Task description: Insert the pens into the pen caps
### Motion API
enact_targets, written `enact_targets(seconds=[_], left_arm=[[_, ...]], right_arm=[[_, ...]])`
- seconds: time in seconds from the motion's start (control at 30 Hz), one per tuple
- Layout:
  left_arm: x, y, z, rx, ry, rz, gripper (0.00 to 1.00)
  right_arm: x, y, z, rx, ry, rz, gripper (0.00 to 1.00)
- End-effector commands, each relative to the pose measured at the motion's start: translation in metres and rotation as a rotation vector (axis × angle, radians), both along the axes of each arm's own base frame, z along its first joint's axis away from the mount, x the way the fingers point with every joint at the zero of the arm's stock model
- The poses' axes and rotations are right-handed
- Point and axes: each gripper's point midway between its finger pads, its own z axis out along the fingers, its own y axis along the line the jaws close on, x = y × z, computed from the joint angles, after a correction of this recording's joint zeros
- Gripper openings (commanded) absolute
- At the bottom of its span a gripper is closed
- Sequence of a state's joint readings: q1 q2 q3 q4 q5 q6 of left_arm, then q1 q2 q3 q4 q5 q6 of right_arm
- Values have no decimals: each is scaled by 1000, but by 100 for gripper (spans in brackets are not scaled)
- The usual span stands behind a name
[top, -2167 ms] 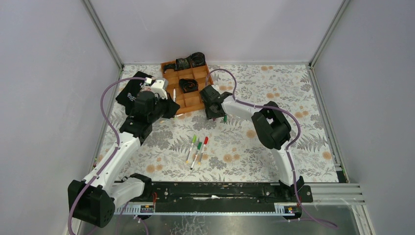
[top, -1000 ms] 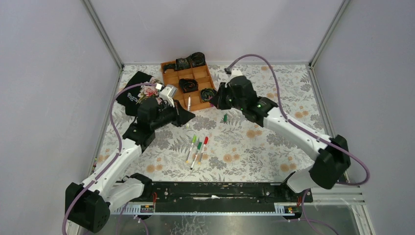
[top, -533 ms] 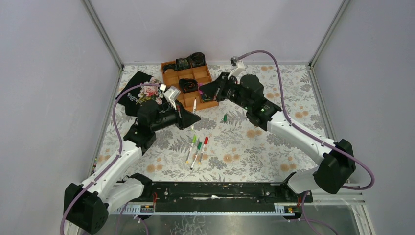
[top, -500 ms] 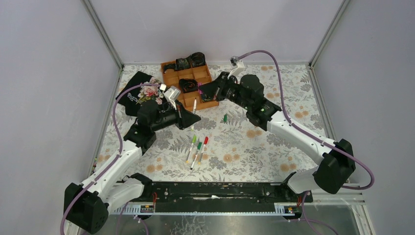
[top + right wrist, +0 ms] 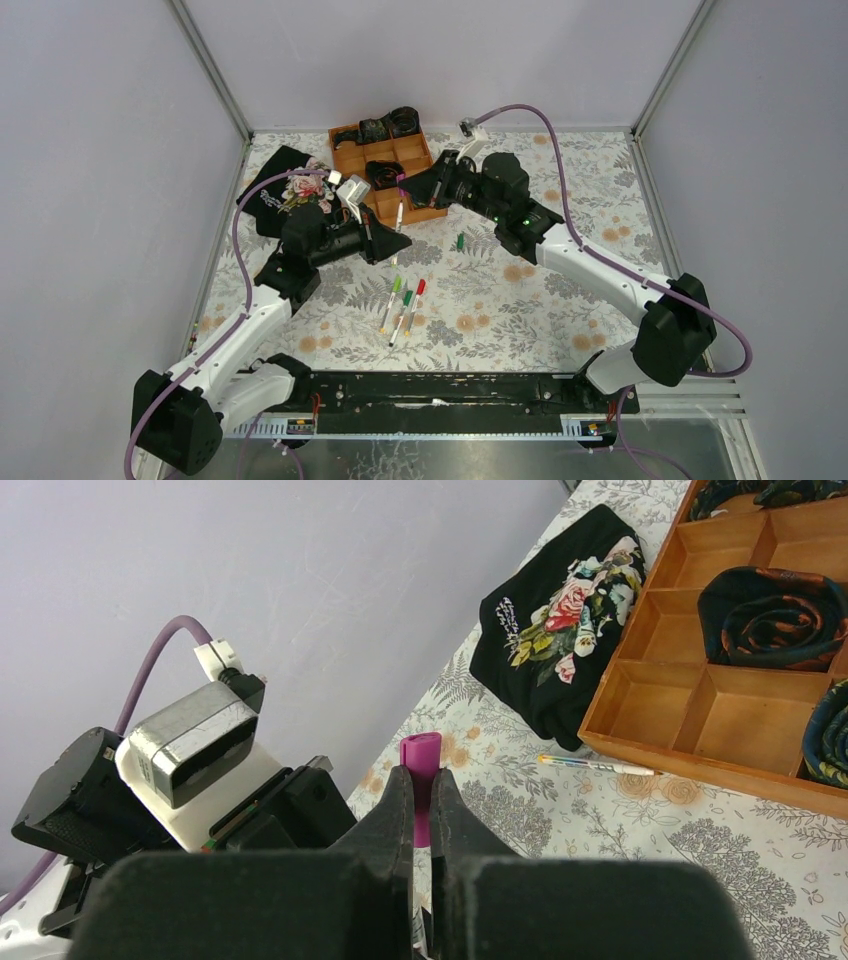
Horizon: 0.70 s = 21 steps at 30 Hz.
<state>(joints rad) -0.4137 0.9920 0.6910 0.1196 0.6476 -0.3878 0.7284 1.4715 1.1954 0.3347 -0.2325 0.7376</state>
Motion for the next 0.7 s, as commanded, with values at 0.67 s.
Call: enact_targets(seconds=[0.67], left_arm=[[0, -2, 12, -32, -53, -4, 0]], right_arm=[[-15, 3, 29, 80, -59, 54, 0]])
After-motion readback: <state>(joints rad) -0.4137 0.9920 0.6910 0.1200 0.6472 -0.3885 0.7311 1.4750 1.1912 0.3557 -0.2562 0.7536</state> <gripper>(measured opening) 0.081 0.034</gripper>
